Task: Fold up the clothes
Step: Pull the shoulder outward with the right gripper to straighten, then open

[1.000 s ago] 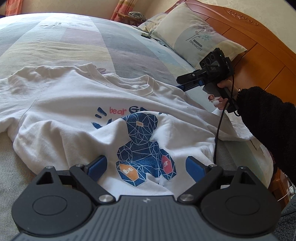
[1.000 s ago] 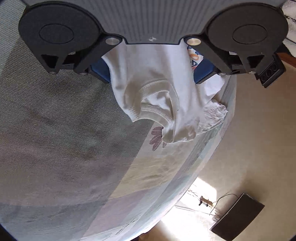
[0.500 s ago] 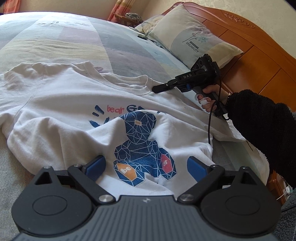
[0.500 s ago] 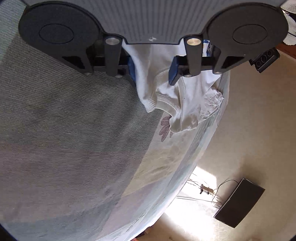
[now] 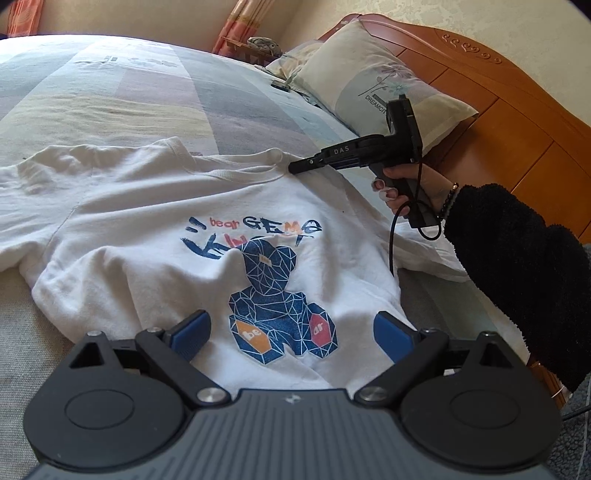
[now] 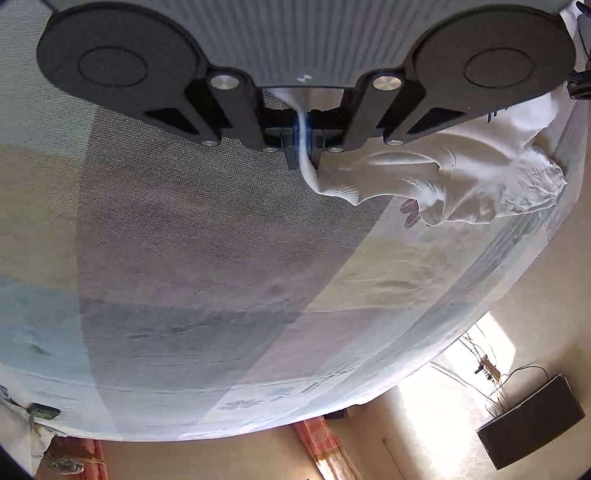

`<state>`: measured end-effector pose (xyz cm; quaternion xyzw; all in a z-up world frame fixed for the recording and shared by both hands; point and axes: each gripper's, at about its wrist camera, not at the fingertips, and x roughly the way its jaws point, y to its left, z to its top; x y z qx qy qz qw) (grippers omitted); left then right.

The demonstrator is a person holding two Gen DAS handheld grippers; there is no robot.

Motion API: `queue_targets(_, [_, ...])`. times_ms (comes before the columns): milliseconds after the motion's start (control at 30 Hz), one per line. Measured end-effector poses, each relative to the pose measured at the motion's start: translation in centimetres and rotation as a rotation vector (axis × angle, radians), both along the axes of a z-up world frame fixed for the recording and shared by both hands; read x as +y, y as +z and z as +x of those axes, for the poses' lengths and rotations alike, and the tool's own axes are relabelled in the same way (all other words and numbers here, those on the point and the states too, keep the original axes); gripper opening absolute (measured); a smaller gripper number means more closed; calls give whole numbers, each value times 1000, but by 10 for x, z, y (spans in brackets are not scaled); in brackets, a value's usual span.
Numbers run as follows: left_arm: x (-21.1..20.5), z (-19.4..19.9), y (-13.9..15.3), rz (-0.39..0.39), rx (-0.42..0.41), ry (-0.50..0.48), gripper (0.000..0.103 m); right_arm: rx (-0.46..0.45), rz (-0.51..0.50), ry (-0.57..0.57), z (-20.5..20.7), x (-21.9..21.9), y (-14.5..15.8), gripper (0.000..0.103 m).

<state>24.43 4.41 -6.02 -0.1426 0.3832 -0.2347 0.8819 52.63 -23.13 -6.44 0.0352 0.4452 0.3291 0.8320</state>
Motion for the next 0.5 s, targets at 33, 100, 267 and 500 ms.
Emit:
queue_targets(33, [2,-2,3,2,-7,2,95,-6,-30,-6,-3,2,0,14])
queue_targets(100, [6,-6,7,3,-20,9,95,-29,-41,-36,-12,2,5,19])
queue_targets(267, [16,-12,15,7,-43,43,95,-122,-14,-2,-36,10,47,22])
queue_targets(500, [39,-14,17,-1,-56,89,95,-126,1,206,-26,106,52,49])
